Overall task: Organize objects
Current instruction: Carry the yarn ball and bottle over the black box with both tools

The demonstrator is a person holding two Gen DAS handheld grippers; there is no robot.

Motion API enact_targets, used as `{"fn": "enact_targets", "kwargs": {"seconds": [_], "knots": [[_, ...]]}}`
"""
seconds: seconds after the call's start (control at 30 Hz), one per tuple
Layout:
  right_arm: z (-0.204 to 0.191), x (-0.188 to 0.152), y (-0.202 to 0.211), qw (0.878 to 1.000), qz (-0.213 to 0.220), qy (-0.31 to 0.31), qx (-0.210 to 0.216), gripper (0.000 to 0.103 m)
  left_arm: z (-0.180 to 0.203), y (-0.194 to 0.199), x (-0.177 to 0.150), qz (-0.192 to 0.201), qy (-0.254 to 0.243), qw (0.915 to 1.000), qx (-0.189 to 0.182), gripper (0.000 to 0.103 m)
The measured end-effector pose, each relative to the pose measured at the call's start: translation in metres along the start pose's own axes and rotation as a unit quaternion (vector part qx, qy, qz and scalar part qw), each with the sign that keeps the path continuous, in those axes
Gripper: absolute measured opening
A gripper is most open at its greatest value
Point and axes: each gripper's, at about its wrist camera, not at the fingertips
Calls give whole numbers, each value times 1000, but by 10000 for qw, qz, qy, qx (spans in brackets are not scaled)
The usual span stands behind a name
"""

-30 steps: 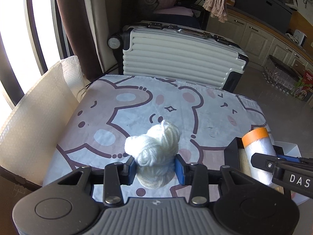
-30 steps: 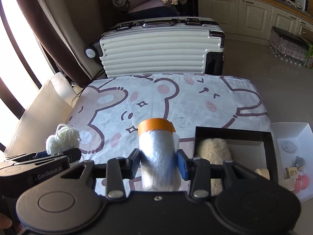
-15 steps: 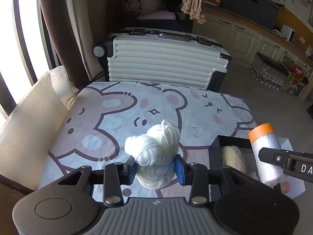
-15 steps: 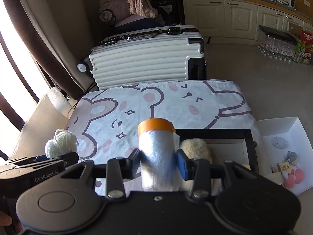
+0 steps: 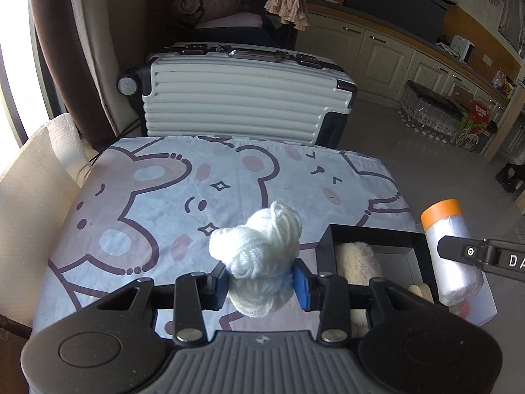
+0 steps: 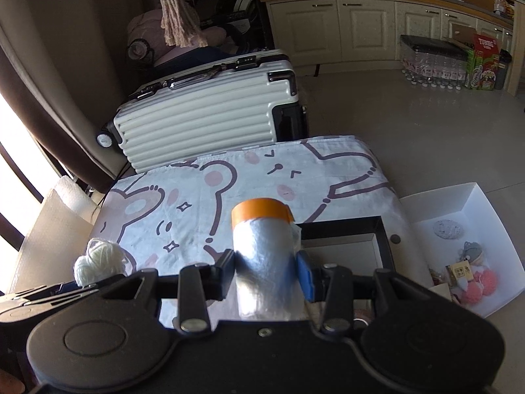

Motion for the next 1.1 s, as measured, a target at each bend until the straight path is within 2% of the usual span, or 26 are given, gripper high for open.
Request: {"fn": "enact_targets", "kwargs": {"seconds": [0.37, 0.63, 0.9, 1.1], "knots": [[38, 6, -24, 9990, -19, -401, -196, 42, 37, -23, 11, -32, -317, 9983, -484, 41], [57, 13, -49, 9978, -136, -548, -349, 42, 48, -49, 24, -174, -309, 9969, -697, 41], [71, 16, -88, 9966, -351, -401, -628, 42, 67, -72, 36, -222, -287, 9929, -1131, 41], [80, 21, -113, 9954, -551, -420, -659, 42, 80, -90, 42, -266, -366, 9904, -1310, 41]]}}
Point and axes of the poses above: each gripper's, at about its wrist camera, not at the fingertips, and y roughly against the way its jaws point, z to its right, x to its top, and after that the axes turned 14 degrees about -z, right-handed
